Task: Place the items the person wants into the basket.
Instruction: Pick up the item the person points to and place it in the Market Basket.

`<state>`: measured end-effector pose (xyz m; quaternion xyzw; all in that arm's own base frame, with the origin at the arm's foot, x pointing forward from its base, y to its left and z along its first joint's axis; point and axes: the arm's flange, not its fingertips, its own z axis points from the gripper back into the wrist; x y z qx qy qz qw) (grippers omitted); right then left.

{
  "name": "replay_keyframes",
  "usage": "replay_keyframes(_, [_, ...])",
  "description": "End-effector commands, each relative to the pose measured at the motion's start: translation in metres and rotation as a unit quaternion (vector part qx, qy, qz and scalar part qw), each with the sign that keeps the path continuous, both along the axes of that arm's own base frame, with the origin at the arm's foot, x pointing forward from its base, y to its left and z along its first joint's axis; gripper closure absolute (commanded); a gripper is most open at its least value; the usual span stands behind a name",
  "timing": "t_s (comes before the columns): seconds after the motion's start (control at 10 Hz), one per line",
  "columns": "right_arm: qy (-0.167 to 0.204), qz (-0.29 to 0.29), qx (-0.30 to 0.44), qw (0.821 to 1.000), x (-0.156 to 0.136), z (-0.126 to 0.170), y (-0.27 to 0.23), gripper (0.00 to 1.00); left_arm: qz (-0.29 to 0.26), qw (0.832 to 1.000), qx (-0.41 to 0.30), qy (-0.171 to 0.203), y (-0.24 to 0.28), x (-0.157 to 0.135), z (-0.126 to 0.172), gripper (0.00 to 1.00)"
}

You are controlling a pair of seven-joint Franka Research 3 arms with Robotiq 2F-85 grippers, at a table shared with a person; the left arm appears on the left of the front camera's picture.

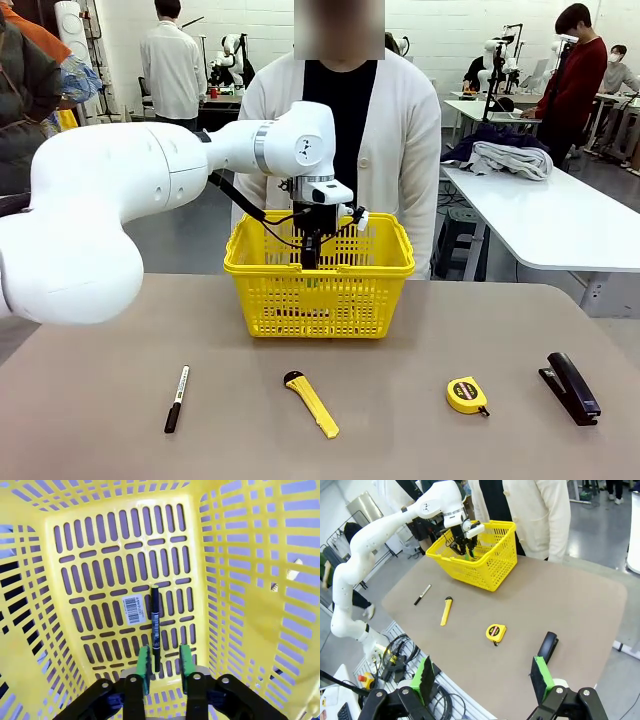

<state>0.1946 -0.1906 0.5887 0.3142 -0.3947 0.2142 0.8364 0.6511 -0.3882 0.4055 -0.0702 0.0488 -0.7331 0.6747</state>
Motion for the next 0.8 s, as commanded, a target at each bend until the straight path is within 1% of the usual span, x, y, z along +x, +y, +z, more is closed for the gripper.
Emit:
replay_keyframes(0.0, [-0.008,0.008,0.007,1.000,0.0007,-0.0002,0.0010,0.00,-0.002,1.000,-0.001,0.006,-0.0158,0.0234,0.0119,0.00])
replay_keyframes(0.1, [-0.008,0.008,0.007,1.000,0.0007,-0.0002,0.0010,0.00,-0.003,1.000,0.000,0.006,-0.0159,0.0232,0.0119,0.00])
replay_keyframes(0.2, [-0.008,0.008,0.007,1.000,0.0007,-0.0002,0.0010,0.00,-0.005,1.000,0.001,0.008,-0.0162,0.0228,0.0117,0.07])
replay_keyframes(0.3, [-0.008,0.008,0.007,1.000,0.0007,-0.0002,0.0010,0.00,-0.006,1.000,0.001,0.011,-0.0163,0.0227,0.0113,0.00])
replay_keyframes(0.6, [-0.008,0.008,0.007,1.000,0.0007,-0.0002,0.0010,0.00,-0.005,1.000,0.002,0.016,-0.0167,0.0227,0.0109,0.00])
replay_keyframes(0.7, [-0.008,0.008,0.007,1.000,0.0007,-0.0002,0.0010,0.00,-0.003,1.000,0.007,0.018,-0.0140,0.0195,0.0161,0.00])
